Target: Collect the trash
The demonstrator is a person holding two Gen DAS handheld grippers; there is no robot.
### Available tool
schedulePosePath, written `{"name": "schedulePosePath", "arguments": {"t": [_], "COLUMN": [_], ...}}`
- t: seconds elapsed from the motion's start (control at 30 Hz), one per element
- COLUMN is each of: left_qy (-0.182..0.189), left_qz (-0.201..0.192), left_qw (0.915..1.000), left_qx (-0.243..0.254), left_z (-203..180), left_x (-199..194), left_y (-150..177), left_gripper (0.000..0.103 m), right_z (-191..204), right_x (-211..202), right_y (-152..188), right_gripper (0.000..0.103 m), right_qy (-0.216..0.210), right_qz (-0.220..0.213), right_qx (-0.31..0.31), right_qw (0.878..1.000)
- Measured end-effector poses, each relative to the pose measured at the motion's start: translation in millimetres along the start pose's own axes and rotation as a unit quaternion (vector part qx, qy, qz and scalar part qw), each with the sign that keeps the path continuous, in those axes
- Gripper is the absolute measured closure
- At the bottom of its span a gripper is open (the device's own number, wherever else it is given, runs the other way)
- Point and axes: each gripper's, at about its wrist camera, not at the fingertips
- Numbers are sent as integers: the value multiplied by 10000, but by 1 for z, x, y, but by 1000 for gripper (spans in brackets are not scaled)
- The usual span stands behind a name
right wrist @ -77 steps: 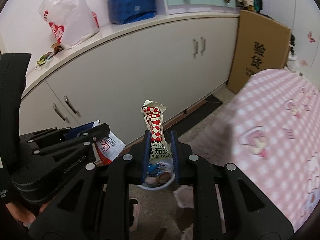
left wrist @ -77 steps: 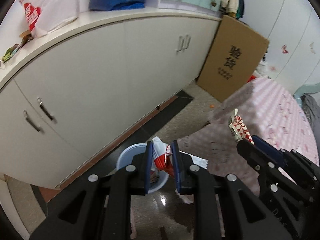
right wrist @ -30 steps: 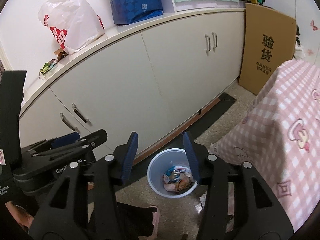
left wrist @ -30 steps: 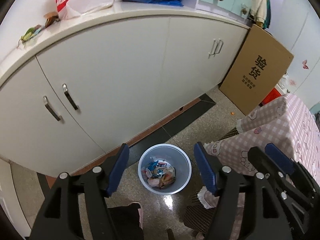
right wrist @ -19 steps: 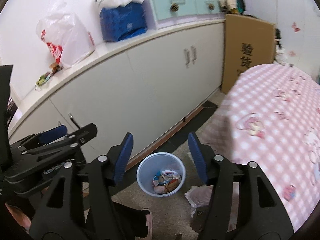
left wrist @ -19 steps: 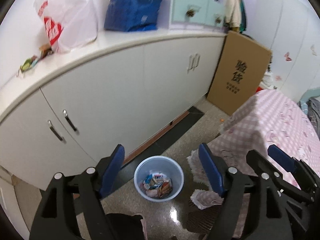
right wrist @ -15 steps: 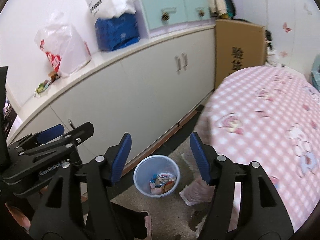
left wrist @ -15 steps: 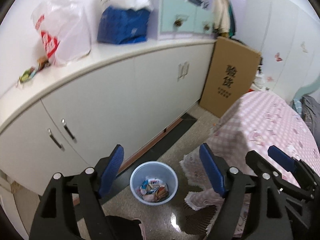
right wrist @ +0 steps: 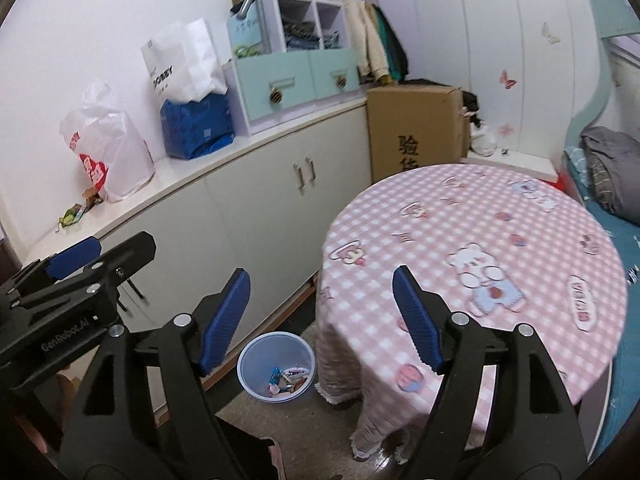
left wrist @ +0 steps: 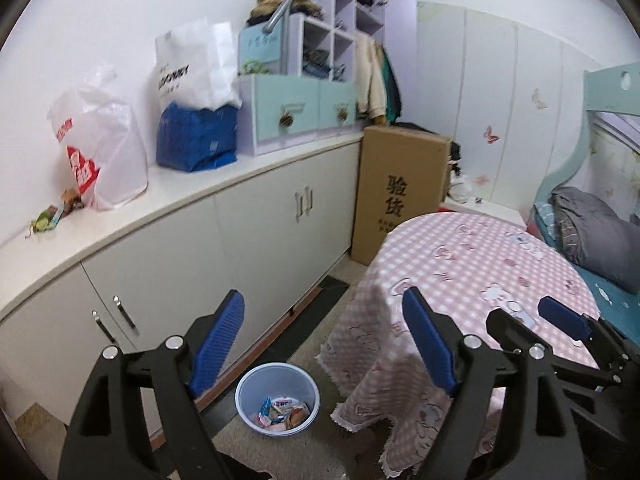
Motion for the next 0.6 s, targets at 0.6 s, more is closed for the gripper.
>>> {"name": "schedulePosePath", "arguments": {"t": [0.6], "left_qy": [468], "left_qz": [-824], "left_qw": [9953], "left_qx": [207], "left_z": [-38], "left_x": [-91], "left_y": [8], "left_gripper": [15], "right_z": [-15], "right_x": [-105], "right_y": [15], "right_gripper": [25], "right_qy": [525], "right_qz": [-867], "right_qx": [6], "right_qw": [9949]}}
Point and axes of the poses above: each gripper's, at about its wrist camera, not at the fingertips, and x roughly the way its jaws point, z to its left, y to its underside, and after that the axes turned 12 degrees about x, right-handed
